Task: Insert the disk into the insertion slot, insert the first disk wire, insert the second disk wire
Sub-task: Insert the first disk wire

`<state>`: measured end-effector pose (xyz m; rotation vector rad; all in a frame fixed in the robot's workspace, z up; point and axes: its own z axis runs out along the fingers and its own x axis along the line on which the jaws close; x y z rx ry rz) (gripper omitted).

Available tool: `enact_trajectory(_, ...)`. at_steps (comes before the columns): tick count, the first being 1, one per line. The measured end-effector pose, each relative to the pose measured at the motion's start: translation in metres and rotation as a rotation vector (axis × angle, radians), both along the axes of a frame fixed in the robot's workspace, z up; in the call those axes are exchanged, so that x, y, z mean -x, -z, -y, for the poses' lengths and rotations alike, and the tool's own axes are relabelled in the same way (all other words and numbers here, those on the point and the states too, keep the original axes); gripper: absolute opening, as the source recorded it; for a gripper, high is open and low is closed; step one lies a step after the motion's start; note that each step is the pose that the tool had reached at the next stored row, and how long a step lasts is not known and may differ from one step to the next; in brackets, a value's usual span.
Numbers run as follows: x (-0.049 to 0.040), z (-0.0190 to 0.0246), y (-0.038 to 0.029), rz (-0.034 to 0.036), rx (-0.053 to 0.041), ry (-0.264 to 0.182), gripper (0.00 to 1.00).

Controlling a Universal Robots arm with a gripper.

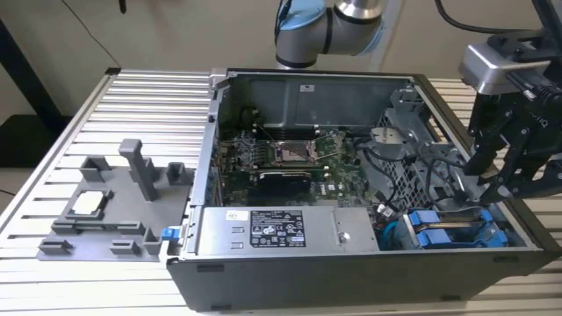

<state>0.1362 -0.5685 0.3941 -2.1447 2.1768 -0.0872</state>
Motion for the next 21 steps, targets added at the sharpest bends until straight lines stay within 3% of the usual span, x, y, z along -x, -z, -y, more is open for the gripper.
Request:
enact_trajectory(3,0.0003,0.0,0.0,0.0526,-0.0119,0.0,0.47)
enact_trajectory(4,0.0004,-0.0001,0.0002,0.0653,-0.0149,0.0,0.47)
enact_trajectory(5,0.0003,-0.0002,0.0008,0.0687,-0.0157,-0.006,0.47)
enact_trajectory(11,0.0003,-0.0002,0.0031,0.0702,-0.0185,-0.089,0.47)
enact_trajectory(17,0.0004,-0.0002,0.0051,0.1143,-0.0213,-0.139,0.47)
enact_trajectory(21,-0.0001,-0.0017,0.0076,0.1172,-0.0227,-0.166,0.47)
